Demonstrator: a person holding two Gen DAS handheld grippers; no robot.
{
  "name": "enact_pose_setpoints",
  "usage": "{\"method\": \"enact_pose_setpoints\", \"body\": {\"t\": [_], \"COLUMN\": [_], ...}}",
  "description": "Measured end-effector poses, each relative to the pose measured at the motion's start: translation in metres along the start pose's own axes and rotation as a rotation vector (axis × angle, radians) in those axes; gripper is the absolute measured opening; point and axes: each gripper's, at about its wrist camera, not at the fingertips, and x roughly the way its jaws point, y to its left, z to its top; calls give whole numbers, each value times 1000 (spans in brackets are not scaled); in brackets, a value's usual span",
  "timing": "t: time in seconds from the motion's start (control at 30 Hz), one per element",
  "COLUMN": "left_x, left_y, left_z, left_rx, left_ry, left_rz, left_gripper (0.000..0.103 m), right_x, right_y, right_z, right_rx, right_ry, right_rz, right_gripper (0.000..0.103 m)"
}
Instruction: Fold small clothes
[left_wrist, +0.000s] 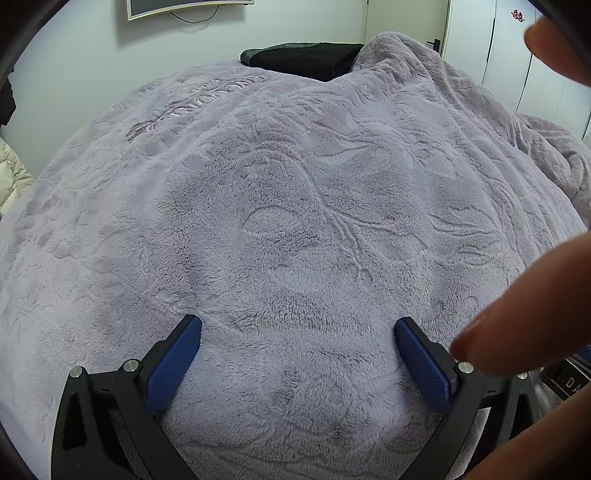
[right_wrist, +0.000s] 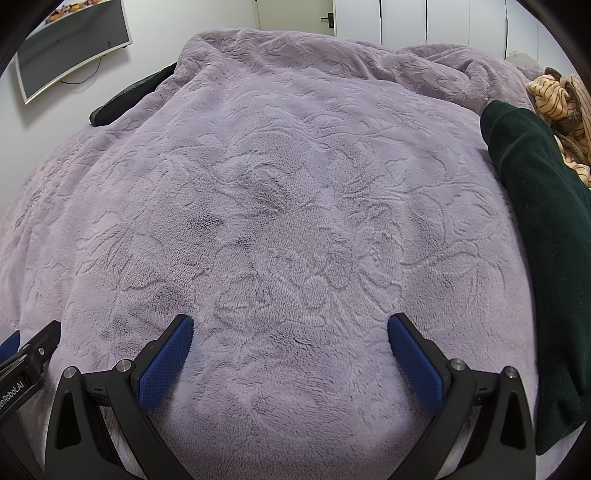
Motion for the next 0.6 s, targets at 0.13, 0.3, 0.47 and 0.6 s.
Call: {"method": "enact_pose_setpoints", "body": {"t": [0.13,0.3,0.47,0.6], "left_x": [0,0,-1,-1], "left_y": [-1,1,0,0], "left_z": [1,1,-1,-1], "left_rx": [0,-5,1,0], "left_ry": [1,4,0,0], "left_rz": [1,-6,1,1], "left_gripper": [103,103,103,103], "right_x": [0,0,0,0], "right_y": [0,0,0,0], "right_z": [0,0,0,0], "right_rx": [0,0,-1,0], "right_ry": [0,0,0,0], "right_rz": [0,0,-1,0], "right_gripper": [103,103,103,103]}}
